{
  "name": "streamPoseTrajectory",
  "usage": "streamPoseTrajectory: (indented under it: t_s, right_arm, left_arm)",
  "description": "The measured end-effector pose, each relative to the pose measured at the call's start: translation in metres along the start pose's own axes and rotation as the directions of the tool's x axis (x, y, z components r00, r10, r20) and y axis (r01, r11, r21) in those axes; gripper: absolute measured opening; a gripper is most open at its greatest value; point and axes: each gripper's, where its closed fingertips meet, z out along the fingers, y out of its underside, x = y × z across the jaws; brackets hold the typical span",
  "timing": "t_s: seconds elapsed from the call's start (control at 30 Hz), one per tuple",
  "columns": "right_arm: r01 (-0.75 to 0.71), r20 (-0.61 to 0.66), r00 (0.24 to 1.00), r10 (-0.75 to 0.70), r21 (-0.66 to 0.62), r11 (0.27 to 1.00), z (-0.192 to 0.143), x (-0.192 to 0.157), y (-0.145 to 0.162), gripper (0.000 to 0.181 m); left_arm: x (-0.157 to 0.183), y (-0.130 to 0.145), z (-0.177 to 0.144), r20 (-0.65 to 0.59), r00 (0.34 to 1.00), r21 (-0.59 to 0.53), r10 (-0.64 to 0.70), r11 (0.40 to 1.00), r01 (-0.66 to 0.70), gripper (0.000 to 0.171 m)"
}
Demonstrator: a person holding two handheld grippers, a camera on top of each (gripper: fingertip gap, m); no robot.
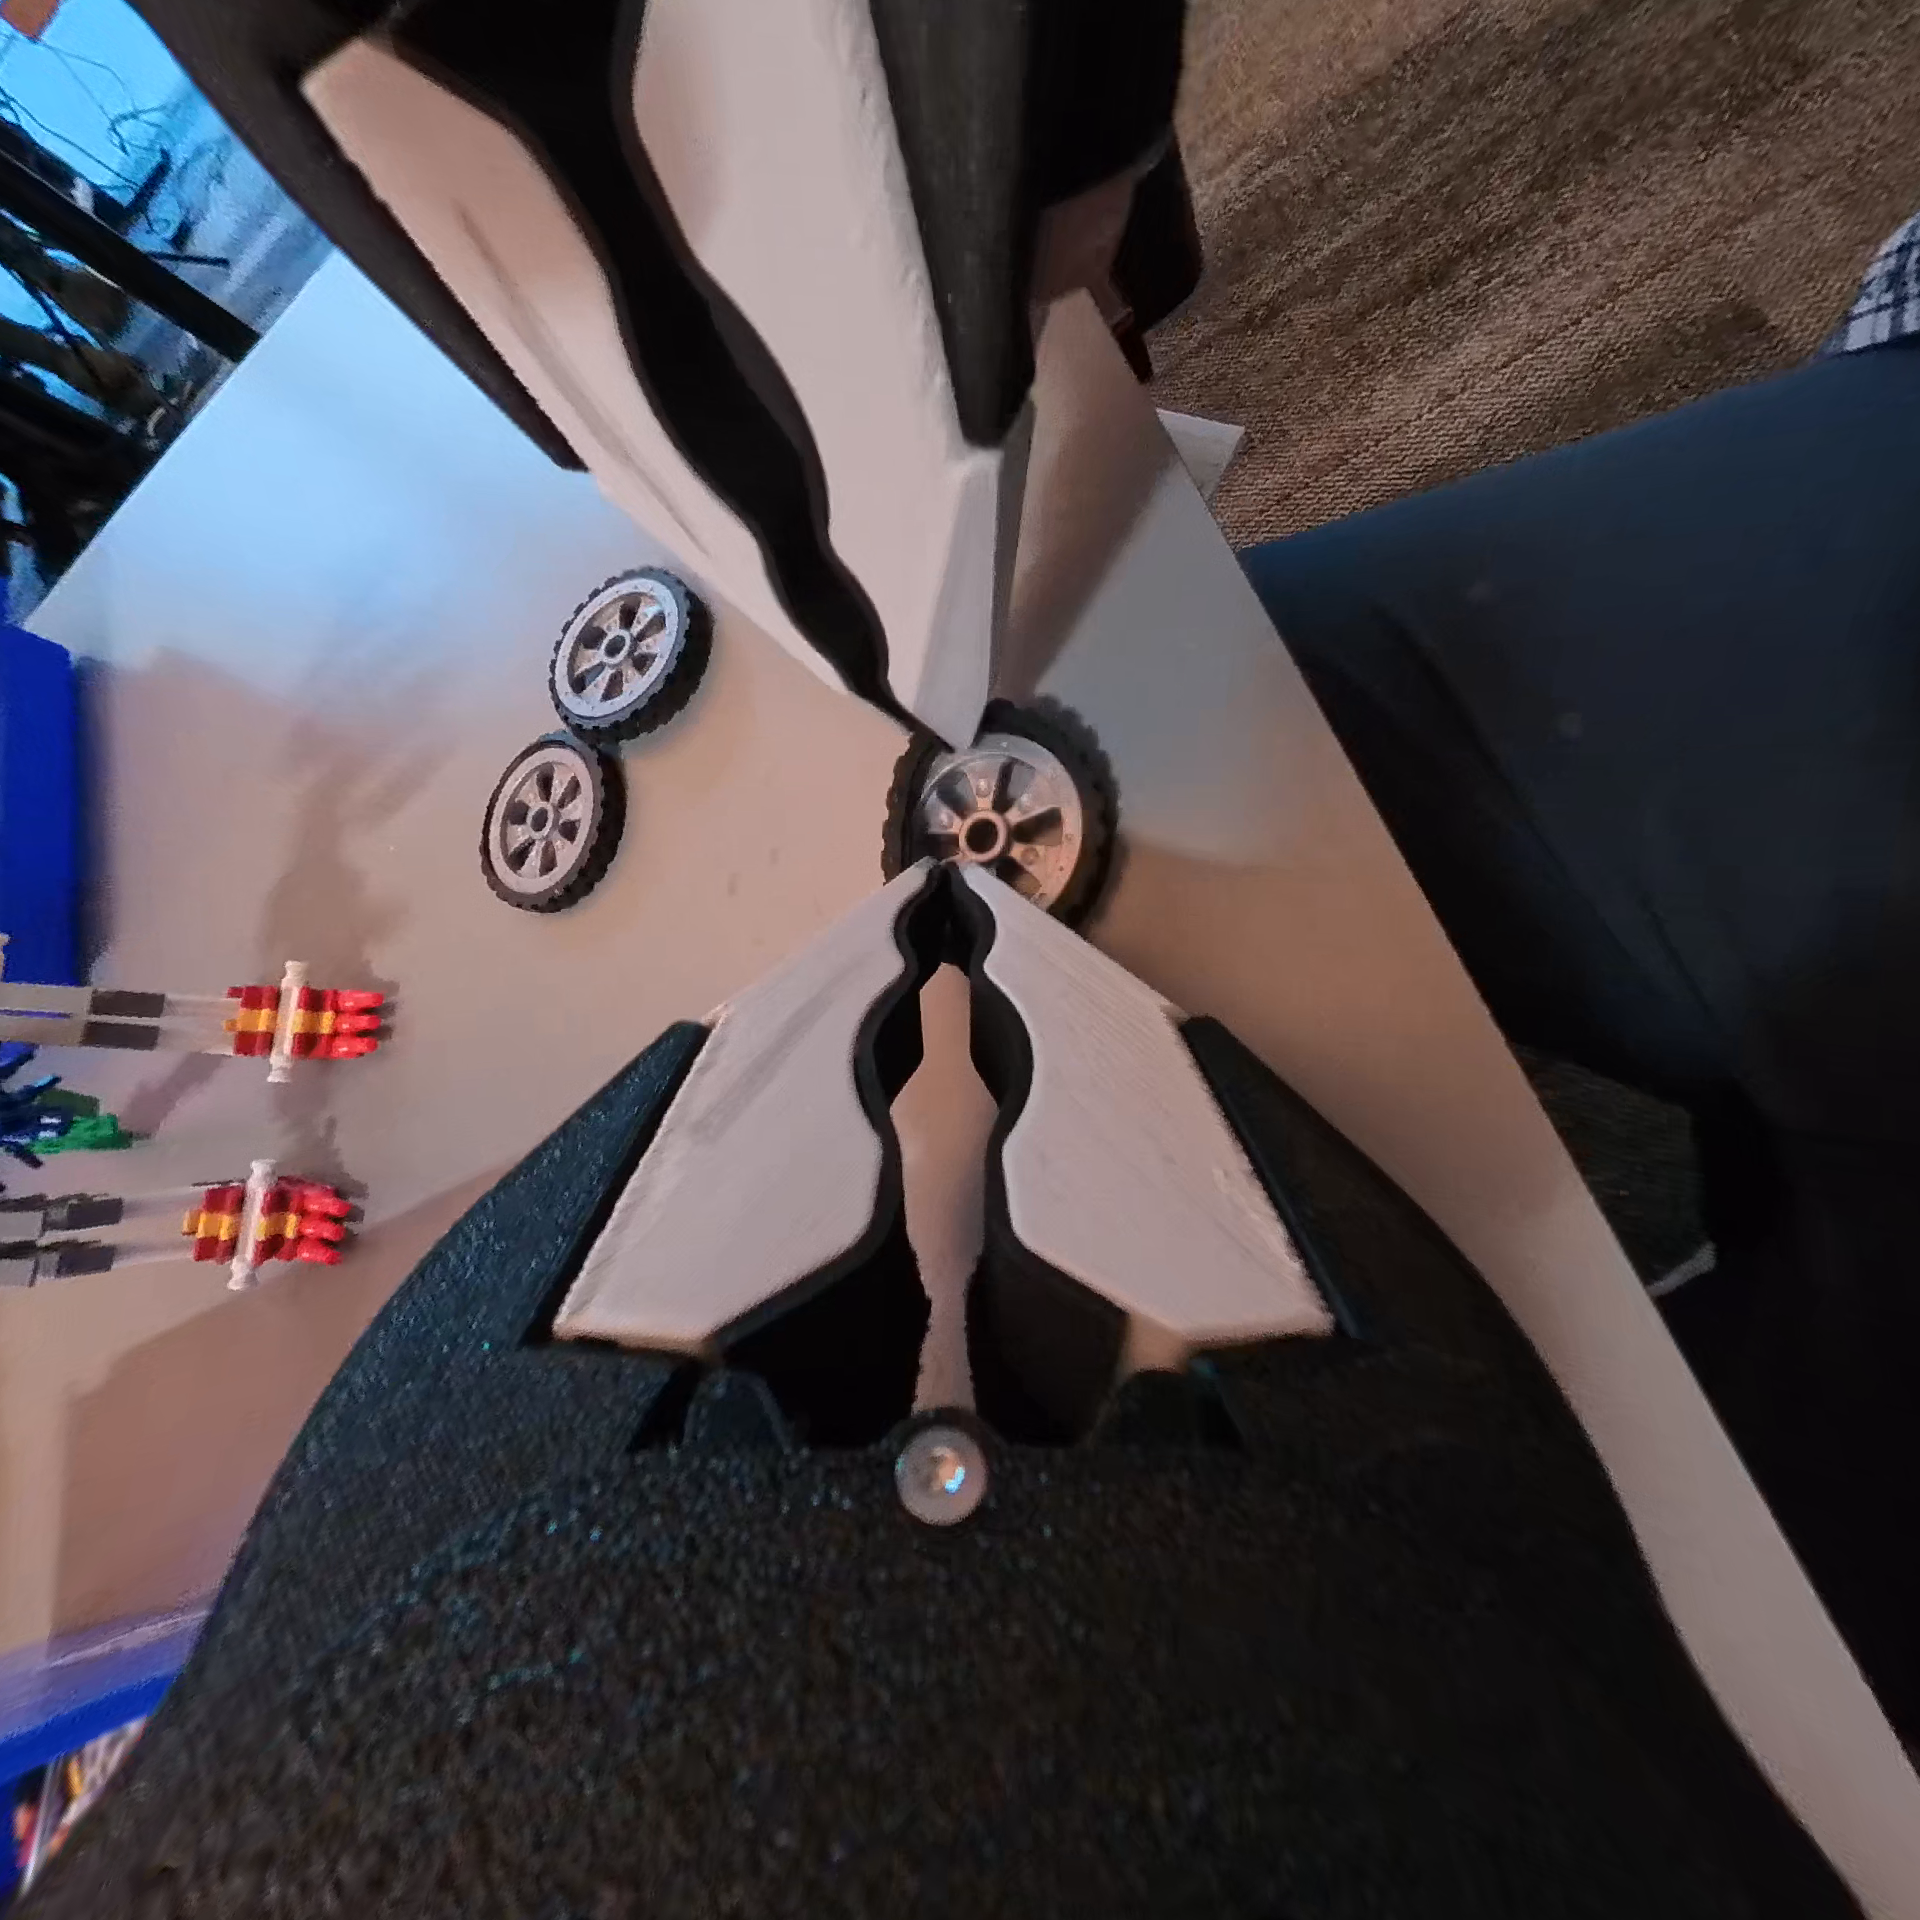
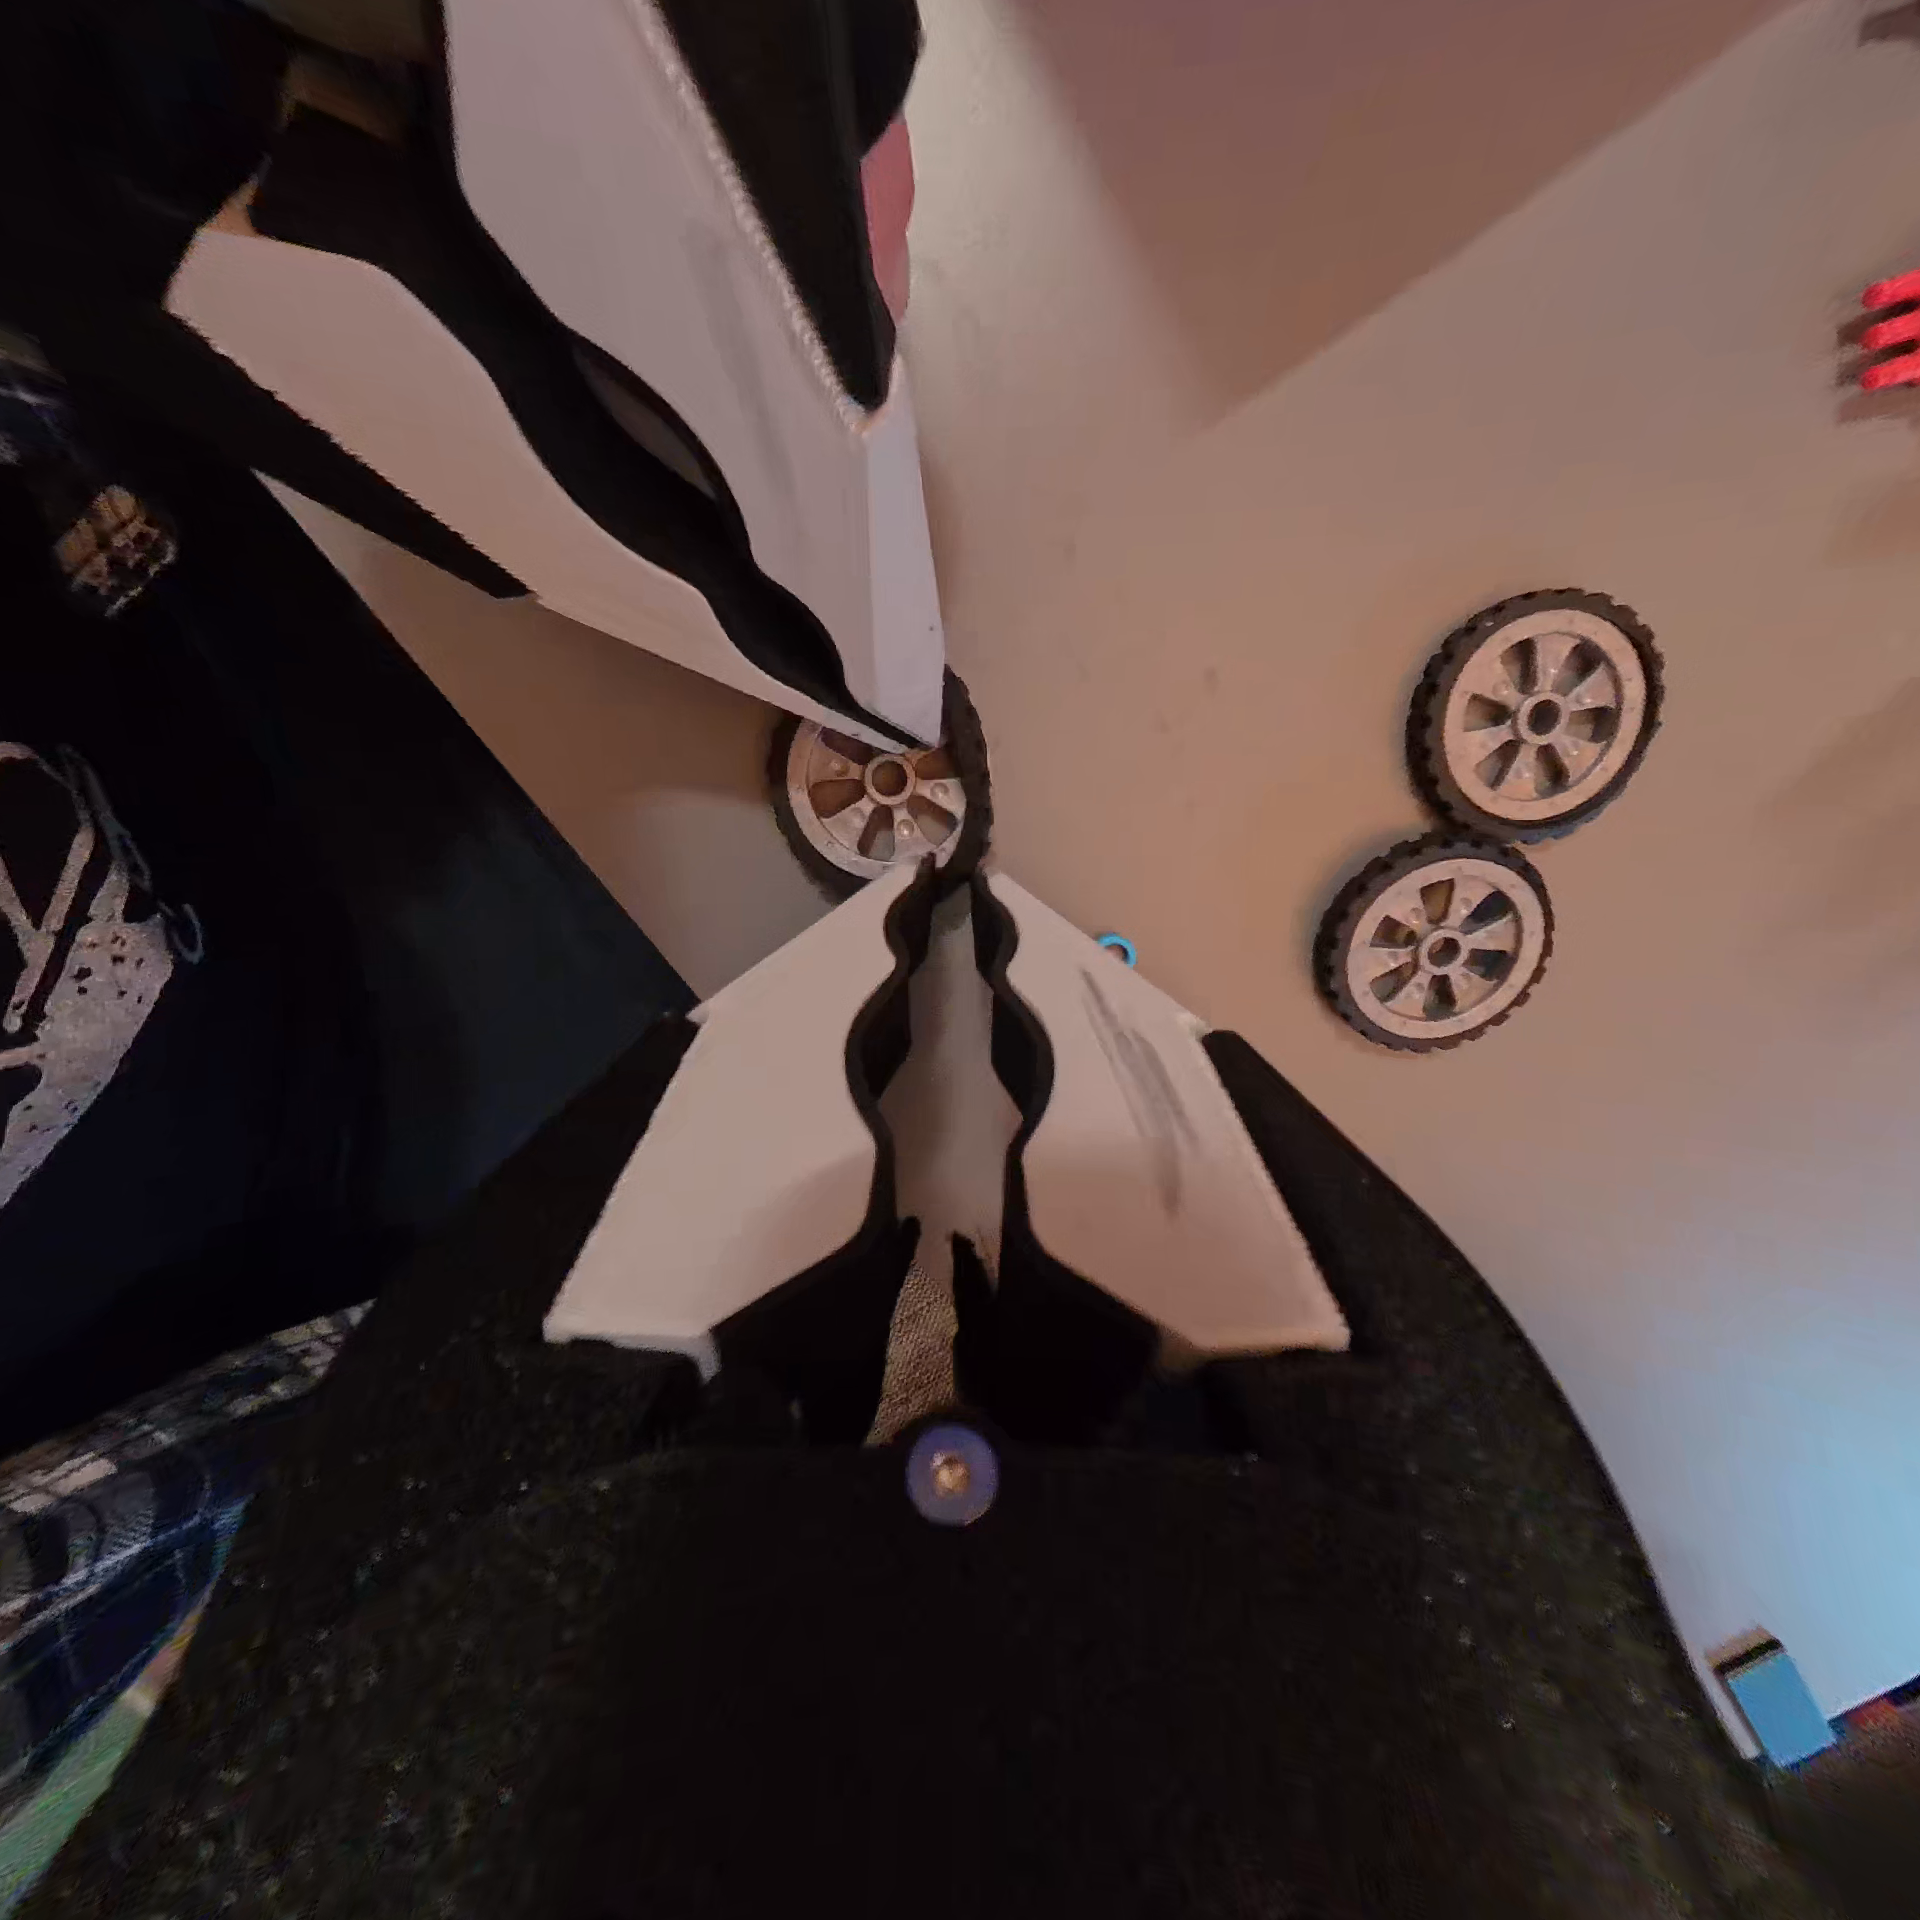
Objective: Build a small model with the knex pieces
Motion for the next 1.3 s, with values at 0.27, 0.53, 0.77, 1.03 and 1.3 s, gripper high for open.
streamPoseTrajectory:
  t_s: [0.27,0.53,0.77,1.03,1.3]
  right_arm:
    - [0.053,0.004,0.999,-0.053,0.053,0.997,-0.006,0.007,-0.01,0.017]
    - [0.081,0.014,0.997,-0.082,0.048,0.996,0.01,0.007,-0.015,0.004]
    - [-0.039,0.018,0.999,0.038,0.064,0.997,0.01,0.009,-0.014,0.003]
    - [-0.098,-0.014,0.995,0.099,0.066,0.993,0.01,0.003,-0.015,0.004]
    - [0.066,-0.053,0.997,-0.064,0.05,0.997,0.011,0.005,-0.019,0.01]
  left_arm:
    - [0.001,-0.001,0.001,-0.015,1.0,0.013,0.021,1.0,-0.021,0.0]
    - [0.001,-0.002,0.001,-0.008,1.0,0.022,0.027,0.999,-0.027,0.0]
    - [0.005,-0.012,-0.003,-0.016,1.0,0.049,0.009,0.999,-0.008,0.0]
    - [0.009,-0.011,0.002,-0.015,0.999,0.013,-0.035,0.999,0.035,0.0]
    - [0.014,-0.012,0.002,-0.077,0.992,0.033,-0.104,0.994,0.107,0.0]
